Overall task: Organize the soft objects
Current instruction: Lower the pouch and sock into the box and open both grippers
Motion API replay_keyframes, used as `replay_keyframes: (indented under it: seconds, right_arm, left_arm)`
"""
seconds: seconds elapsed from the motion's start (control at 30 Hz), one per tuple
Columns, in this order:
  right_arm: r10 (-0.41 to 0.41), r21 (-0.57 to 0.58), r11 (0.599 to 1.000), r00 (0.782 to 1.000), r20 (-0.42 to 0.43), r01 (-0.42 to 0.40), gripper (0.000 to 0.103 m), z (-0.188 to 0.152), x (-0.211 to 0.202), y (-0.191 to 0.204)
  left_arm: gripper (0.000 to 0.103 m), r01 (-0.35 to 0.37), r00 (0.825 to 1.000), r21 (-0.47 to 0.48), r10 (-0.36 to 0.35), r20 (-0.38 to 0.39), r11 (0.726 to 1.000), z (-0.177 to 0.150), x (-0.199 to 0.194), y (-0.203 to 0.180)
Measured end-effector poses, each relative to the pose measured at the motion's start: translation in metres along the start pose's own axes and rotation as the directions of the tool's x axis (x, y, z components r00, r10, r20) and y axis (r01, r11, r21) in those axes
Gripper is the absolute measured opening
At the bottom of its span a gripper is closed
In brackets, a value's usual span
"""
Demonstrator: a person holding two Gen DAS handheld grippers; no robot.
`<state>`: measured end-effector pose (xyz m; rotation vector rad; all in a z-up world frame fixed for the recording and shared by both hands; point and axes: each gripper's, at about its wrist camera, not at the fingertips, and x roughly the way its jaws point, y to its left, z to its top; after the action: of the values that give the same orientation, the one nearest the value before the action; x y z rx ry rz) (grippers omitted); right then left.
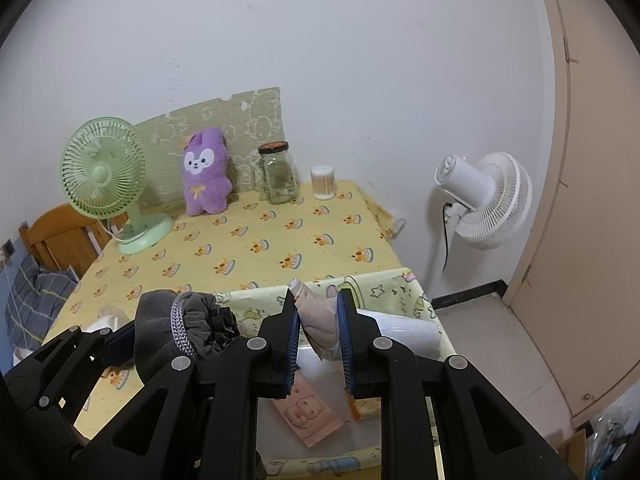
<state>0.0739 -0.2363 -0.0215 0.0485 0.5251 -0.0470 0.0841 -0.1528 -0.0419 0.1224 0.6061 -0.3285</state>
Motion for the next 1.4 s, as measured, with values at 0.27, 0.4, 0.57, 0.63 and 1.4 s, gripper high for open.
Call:
replay_keyframes:
  seconds: [0.27,0.4,0.57,0.63,1.4]
  right_arm:
    - [-0.009,0.027,1.000,1.000,-0.028,0.009,0.021,-0.006,0.015,-0.016]
    - [-0.006,0.043,0.999,0.999,-0.048,0.009,0.021,-0.009,0.023,-0.022]
    - [-0.006,0.053,0.999,0.998,-0.063,0.009,0.021,-0.009,0.033,-0.026]
    - [-0.002,0.055,0.998,0.998,-0.067,0.006,0.021,-0.008,0.036,-0.026]
    - [-0.011,0.062,0.998,0.999,-0.048,0.014,0.075,-0.002,0.029,-0.018]
  left_arm:
    - [0.060,0.006,0.999,0.026,-0.005,-0.043,1.000,-0.001,0.018,-0.012]
    - [0.070,0.011,0.997,0.047,-0.007,-0.077,0.999,-0.002,0.028,-0.016]
    - [0.083,-0.006,0.994,0.065,0.013,-0.107,0.998,-0.001,0.036,-0.018]
    - [0.084,-0.009,0.993,0.068,0.017,-0.116,0.998,-0.001,0.039,-0.018]
    - [0.087,0.012,0.993,0.045,-0.007,-0.114,0.999,0.002,0.032,-0.011]
